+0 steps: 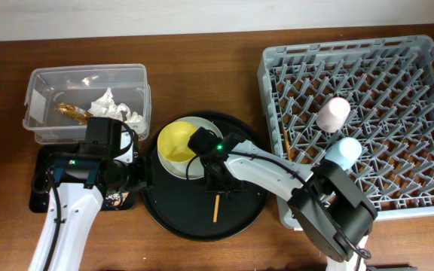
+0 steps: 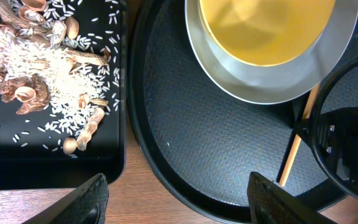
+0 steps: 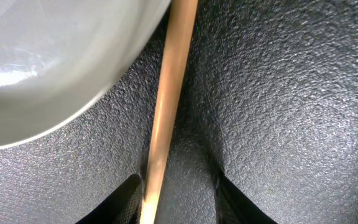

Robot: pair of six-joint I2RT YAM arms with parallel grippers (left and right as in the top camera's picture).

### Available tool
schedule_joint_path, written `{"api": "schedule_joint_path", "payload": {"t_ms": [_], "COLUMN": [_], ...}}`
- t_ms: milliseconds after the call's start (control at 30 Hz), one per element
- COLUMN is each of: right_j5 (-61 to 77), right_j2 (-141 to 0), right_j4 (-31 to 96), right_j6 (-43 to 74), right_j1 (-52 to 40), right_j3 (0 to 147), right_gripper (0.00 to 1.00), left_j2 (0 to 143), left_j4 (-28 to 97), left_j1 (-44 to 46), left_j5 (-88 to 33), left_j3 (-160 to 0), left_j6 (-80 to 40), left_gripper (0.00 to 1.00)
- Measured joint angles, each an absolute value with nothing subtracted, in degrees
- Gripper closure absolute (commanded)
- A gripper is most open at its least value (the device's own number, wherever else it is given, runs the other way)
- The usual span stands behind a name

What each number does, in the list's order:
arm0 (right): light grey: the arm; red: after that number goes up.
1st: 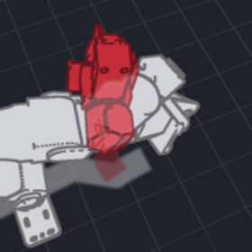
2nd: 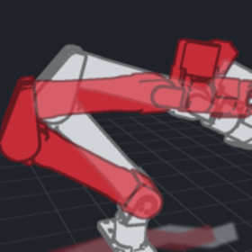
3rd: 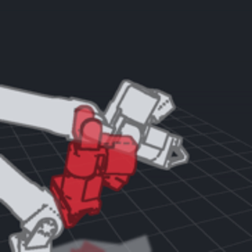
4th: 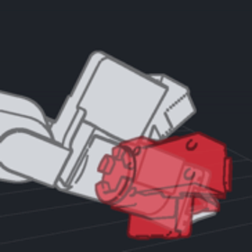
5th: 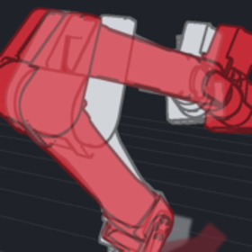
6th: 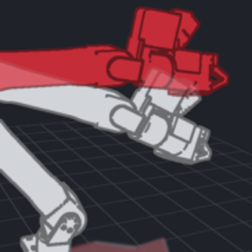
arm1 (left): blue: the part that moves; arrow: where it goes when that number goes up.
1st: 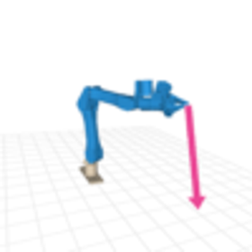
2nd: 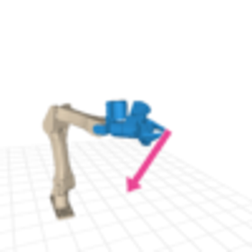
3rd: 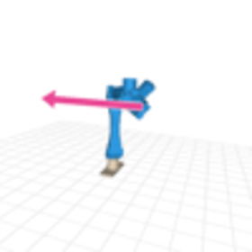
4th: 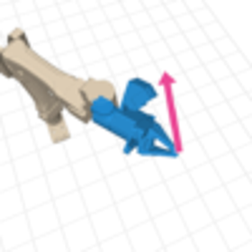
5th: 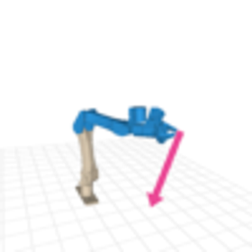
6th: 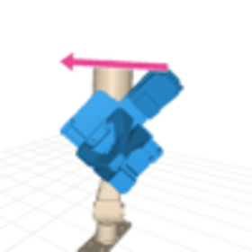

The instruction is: Sort waste into correct bins and load items into the dishwasher rack

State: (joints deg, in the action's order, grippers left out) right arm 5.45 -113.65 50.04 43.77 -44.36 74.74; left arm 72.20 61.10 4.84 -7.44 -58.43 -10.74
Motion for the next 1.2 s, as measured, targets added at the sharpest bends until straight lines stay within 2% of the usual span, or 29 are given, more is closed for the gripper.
{"api": "schedule_joint_path", "payload": {"t_ms": [100,133,200,400,467,567,700,767,800,833,900,967,1000,1067,1100,1133,1200], "right_j5": [5.45,5.43,5.50,5.37,3.46,1.56,1.26,1.28,1.28,1.30,1.30,1.30,3.88,12.53,17.30,20.16,22.17], "right_j2": [-113.69,-113.73,-113.84,-113.95,-109.56,-88.73,-84.42,-86.28,-89.10,-90.74,-92.97,-92.73,-91.26,-86.87,-86.00,-86.39,-91.26], "right_j4": [49.82,50.04,51.79,55.83,59.55,67.68,73.01,72.60,71.70,71.37,69.73,70.04,70.22,63.88,59.46,58.04,56.69], "right_j6": [43.81,44.27,45.08,45.01,43.20,31.40,15.07,11.16,9.34,8.58,7.55,8.69,9.65,10.07,9.85,9.93,10.26], "right_j1": [-44.36,-44.36,-44.36,-44.25,-42.54,-31.31,-17.56,-15.92,-15.66,-15.68,-15.66,-15.66,-15.66,-15.55,-15.55,-15.77,-19.07], "right_j3": [74.74,74.74,74.76,74.89,74.74,74.83,74.85,74.85,74.85,74.85,74.85,75.35,79.11,85.89,87.31,87.35,87.35], "right_gripper": [0.66,0.80,0.96,0.96,0.96,0.96,0.96,0.96,0.73,0.67,0.67,0.66,0.01,0.01,0.01,0.04,0.17], "left_j2": [72.20,72.20,72.20,72.20,72.20,72.20,72.20,72.20,72.20,72.20,72.20,72.20,72.20,72.20,72.20,72.20,72.20], "left_j4": [61.10,61.10,61.10,61.10,61.10,61.10,61.12,61.12,61.12,61.23,61.28,61.36,61.52,61.56,61.54,61.52,61.36], "left_j1": [4.84,4.84,4.84,4.84,4.84,4.84,4.84,4.84,4.84,4.84,4.84,4.84,4.84,4.84,4.84,4.43,1.56], "left_j5": [-7.44,-7.44,-7.44,-7.46,-7.44,-7.44,-7.46,-7.46,-7.46,-7.46,-7.46,-7.44,-7.44,-6.07,-5.67,-5.48,-4.64], "left_j3": [-58.43,-58.43,-58.43,-58.43,-58.43,-58.43,-58.43,-58.43,-58.43,-58.43,-58.43,-58.43,-58.43,-58.43,-58.43,-58.43,-58.43], "left_j6": [-10.74,-10.74,-10.74,-10.74,-10.74,-10.74,-10.74,-10.74,-10.74,-10.74,-10.74,-10.76,-10.76,-10.76,-10.76,-11.22,-12.49], "left_gripper": [0.29,0.29,0.29,0.29,0.29,0.29,0.29,0.29,0.28,0.27,0.22,0.22,0.21,0.21,0.17,0.15,0.14]}}
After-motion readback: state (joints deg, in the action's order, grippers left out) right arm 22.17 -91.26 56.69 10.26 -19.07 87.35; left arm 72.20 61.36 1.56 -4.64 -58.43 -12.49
